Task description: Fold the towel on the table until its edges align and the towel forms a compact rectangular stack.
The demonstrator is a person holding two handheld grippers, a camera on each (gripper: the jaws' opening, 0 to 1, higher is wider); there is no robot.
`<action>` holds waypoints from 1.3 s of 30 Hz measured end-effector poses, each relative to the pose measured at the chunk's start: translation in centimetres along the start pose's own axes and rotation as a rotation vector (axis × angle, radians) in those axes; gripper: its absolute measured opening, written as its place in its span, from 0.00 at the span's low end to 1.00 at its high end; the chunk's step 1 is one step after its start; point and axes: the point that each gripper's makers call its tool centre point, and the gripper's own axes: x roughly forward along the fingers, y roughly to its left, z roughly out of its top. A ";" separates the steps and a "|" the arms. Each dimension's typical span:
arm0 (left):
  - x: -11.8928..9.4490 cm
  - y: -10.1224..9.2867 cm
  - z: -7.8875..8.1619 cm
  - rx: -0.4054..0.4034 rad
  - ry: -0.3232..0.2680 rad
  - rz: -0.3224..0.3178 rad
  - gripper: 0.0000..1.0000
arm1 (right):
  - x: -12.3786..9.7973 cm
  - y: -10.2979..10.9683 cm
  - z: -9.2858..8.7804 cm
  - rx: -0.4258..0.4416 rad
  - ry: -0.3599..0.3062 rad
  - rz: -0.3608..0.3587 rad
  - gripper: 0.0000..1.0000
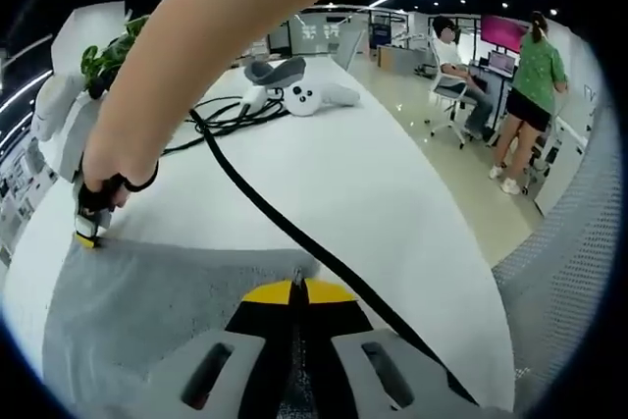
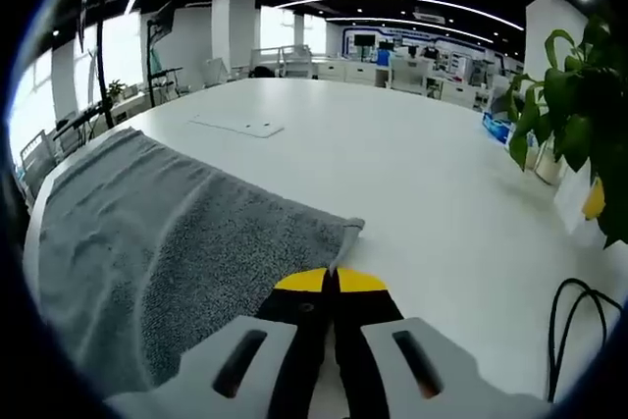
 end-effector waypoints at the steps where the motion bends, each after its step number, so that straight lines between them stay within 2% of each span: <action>1: 0.0 0.2 0.0 -0.020 0.000 0.003 0.01 | 0.1 -0.2 -0.1 0.019 -0.005 0.000 0.00; 5: 0.0 0.3 0.0 -0.040 -0.012 0.009 0.01 | 0.1 -0.2 -0.1 0.003 -0.001 -0.012 0.00; 7: -0.1 0.3 0.0 -0.038 -0.001 0.003 0.01 | 0.0 -0.1 -0.2 0.032 0.018 -0.012 0.00; 9: -0.1 0.1 0.0 -0.047 0.001 -0.008 0.01 | -0.5 0.2 -0.3 0.121 0.008 0.009 0.00; 12: -0.4 -0.5 0.0 -0.010 0.002 -0.017 0.01 | -1.7 0.5 0.0 0.114 0.001 0.007 0.00; 15: -1.1 -0.4 0.9 -0.003 -0.011 -0.001 0.01 | -2.7 1.4 1.2 0.162 -0.034 0.032 0.00; 17: -1.9 0.0 1.4 -0.010 -0.022 0.015 0.01 | -3.7 2.8 2.9 0.202 -0.096 0.095 0.00; 22: -3.6 0.7 2.0 -0.015 -0.047 0.047 0.01 | -5.3 4.3 4.5 0.192 -0.118 0.121 0.00; 24: -4.0 0.9 2.2 -0.024 -0.056 0.055 0.01 | -5.7 4.8 5.4 0.151 -0.140 0.135 0.00; 26: -4.5 1.0 2.6 -0.044 -0.081 0.065 0.01 | -6.1 5.1 6.0 0.163 -0.146 0.140 0.00; 31: -6.1 1.2 2.6 -0.023 -0.081 0.078 0.01 | -7.1 5.8 7.8 0.161 -0.185 0.156 0.00; 33: -7.0 1.8 3.0 -0.036 -0.099 0.096 0.01 | -7.4 5.9 8.5 0.161 -0.196 0.158 0.00; 35: -8.0 2.4 3.9 -0.081 -0.143 0.120 0.01 | -7.7 5.8 9.1 0.124 -0.204 0.138 0.00; 39: -9.9 3.3 4.9 -0.102 -0.186 0.151 0.01 | -8.2 6.0 10.2 0.140 -0.221 0.139 0.00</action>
